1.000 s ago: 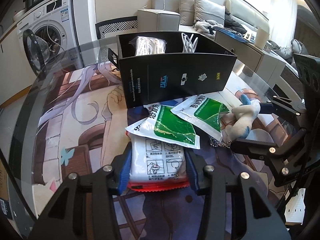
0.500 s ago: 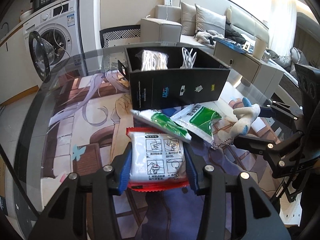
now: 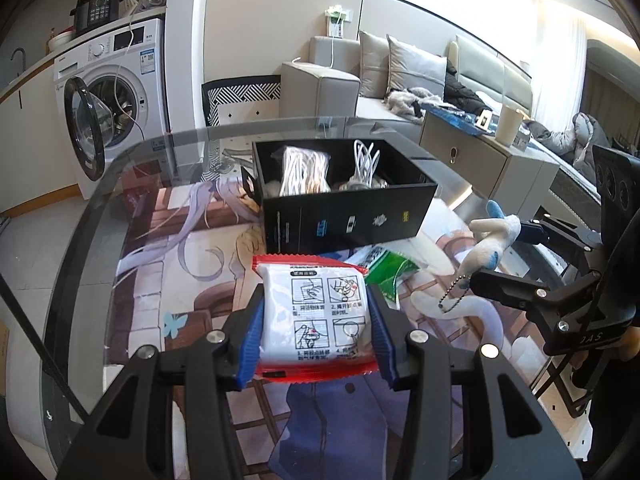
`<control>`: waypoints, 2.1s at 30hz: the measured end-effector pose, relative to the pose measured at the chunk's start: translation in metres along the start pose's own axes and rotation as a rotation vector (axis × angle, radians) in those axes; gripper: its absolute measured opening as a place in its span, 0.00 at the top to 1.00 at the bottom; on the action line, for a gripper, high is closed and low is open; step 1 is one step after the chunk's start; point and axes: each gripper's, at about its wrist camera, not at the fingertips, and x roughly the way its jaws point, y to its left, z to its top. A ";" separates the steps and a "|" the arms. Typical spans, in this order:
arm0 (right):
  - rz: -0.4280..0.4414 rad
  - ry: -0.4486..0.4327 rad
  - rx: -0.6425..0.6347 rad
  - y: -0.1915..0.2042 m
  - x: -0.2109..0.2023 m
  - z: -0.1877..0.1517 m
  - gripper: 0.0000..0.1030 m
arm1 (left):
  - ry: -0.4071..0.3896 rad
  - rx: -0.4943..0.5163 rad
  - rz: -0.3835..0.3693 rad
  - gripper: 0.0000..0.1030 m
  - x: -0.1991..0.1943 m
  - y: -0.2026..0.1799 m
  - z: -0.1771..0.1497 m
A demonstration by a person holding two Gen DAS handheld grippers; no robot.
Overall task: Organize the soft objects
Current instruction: 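Lift and carry the plush toy over the box with the right tool while the left tool carries the packet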
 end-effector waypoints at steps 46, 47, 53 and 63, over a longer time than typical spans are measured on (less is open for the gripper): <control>-0.059 -0.221 -0.096 -0.012 -0.079 0.092 0.15 | -0.172 0.076 -0.053 0.55 -0.022 -0.016 0.099; -0.059 -0.213 -0.097 -0.014 -0.075 0.093 0.15 | -0.172 0.073 -0.057 0.55 -0.020 -0.015 0.102; -0.052 -0.183 -0.117 -0.018 -0.049 0.096 0.15 | -0.155 0.061 -0.054 0.55 0.005 -0.010 0.110; -0.048 -0.124 -0.142 -0.028 0.001 0.101 0.15 | -0.133 0.024 -0.034 0.55 0.049 -0.001 0.112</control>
